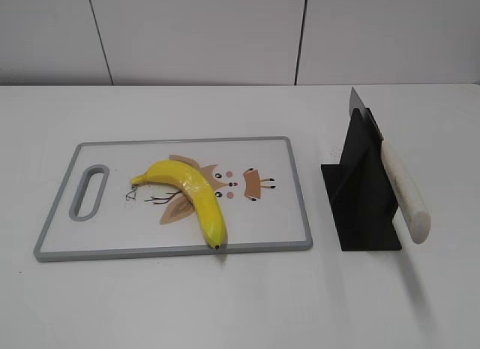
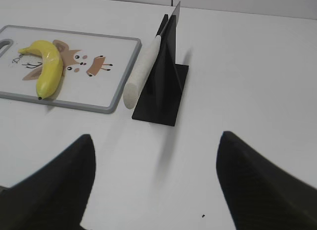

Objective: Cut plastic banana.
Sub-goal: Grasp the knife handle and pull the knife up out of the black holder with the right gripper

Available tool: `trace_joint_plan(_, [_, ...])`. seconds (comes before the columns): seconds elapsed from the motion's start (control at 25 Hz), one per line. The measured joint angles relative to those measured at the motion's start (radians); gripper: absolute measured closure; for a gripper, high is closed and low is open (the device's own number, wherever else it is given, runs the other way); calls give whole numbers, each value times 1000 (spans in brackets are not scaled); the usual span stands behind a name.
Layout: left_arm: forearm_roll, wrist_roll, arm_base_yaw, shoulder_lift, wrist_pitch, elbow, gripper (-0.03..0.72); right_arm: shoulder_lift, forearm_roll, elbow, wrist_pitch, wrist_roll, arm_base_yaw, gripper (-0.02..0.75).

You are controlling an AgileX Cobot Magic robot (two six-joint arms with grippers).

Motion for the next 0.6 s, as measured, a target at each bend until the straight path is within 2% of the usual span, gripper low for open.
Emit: trace_joint_plan(0.6, [0,0,0,0,0,0,154,0,33,2,0,0,0,155])
